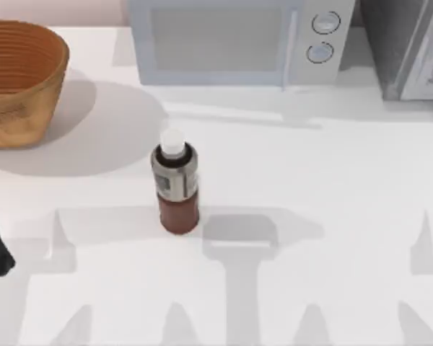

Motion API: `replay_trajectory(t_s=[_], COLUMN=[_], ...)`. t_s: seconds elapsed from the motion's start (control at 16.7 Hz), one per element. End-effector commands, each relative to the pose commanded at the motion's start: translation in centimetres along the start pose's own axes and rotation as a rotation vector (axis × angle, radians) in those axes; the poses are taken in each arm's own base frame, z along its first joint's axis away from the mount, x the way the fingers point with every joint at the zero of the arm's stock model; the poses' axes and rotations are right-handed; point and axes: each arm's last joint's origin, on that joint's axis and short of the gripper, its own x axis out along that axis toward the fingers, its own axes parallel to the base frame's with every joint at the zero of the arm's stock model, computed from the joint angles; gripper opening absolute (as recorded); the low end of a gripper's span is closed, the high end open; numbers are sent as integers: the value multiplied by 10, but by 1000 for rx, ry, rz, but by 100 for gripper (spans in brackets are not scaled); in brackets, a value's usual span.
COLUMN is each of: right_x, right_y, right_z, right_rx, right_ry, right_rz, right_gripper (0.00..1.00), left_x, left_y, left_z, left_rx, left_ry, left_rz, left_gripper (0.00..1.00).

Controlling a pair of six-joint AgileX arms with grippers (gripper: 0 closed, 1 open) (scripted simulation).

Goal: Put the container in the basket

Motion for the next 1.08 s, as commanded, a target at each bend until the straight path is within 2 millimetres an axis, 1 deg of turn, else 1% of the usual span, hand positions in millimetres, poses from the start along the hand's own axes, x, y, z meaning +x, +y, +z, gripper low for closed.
replay_trajectory(t_s=[0.12, 0.3, 0.48, 0.78, 1.08], right_x=[0, 0, 0, 0, 0], right_y=[0, 0, 0, 0, 0], right_z=[0, 0, 0, 0, 0], right_rx=[0, 0, 0, 0, 0], right_ry=[0, 0, 0, 0, 0], right_rz=[0, 0, 0, 0, 0], right_gripper=[100, 100, 100, 100, 100], left_x=[0, 2, 10, 37, 69], left_y=[0, -2, -6, -19, -39], left_z=[0, 8, 16, 16, 1], left_rx=[0, -11, -18, -9, 10], left_ry=[0, -31, -41, 3, 50], left_rz=[0, -32, -99, -255, -436], left_gripper=[100, 100, 100, 100, 100])
